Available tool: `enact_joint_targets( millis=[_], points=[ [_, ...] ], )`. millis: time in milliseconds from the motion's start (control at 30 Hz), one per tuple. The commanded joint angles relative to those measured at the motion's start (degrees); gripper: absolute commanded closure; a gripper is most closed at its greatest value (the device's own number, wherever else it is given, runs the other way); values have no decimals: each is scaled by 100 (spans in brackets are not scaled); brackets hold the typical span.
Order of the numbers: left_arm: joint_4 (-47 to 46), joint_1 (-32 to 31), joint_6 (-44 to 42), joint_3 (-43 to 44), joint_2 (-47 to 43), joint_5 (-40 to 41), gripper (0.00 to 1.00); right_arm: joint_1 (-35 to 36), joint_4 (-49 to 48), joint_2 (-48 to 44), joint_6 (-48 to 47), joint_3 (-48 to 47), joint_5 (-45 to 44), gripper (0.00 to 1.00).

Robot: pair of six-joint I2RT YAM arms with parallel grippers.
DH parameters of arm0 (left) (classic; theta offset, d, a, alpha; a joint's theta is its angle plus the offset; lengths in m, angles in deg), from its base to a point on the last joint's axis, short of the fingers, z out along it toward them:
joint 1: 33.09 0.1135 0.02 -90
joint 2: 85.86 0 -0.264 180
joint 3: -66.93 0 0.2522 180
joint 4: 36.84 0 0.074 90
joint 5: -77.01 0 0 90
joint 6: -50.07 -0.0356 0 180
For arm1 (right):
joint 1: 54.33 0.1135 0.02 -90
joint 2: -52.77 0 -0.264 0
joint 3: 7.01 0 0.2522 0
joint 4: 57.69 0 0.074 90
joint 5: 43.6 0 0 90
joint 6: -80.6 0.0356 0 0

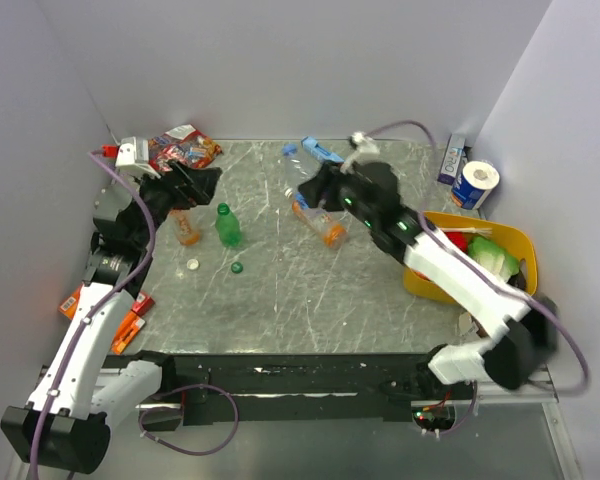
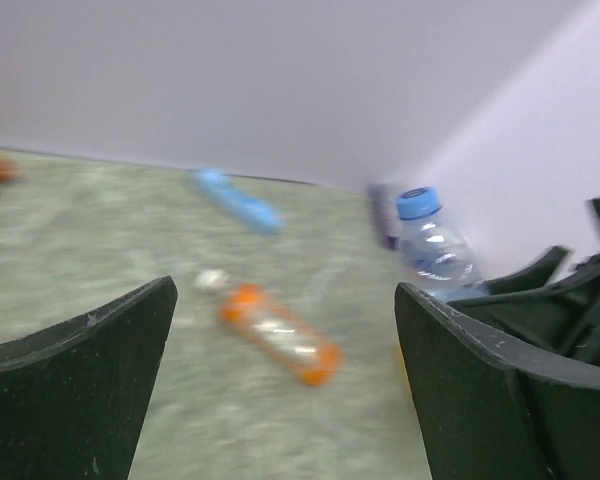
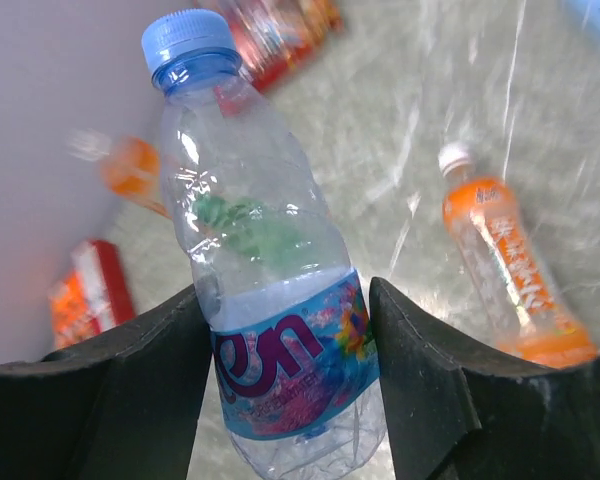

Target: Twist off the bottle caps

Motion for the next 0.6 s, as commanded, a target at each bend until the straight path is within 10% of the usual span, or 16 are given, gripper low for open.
enact_joint_targets(
  millis=[0,233,567],
  points=[
    [-1479,-569,1645,-85,-46,-869,4,182,-797,-1341,-219,1138,-501,36],
    [-2510,-2615,2560,-648,174,227,4,630,-1071,-2801,-246,2211,-1090,35],
    [-2265,-3901,2157,-271,1271,1405,4,1105,-948,-3575,-272,2721,-1495,35]
  ],
)
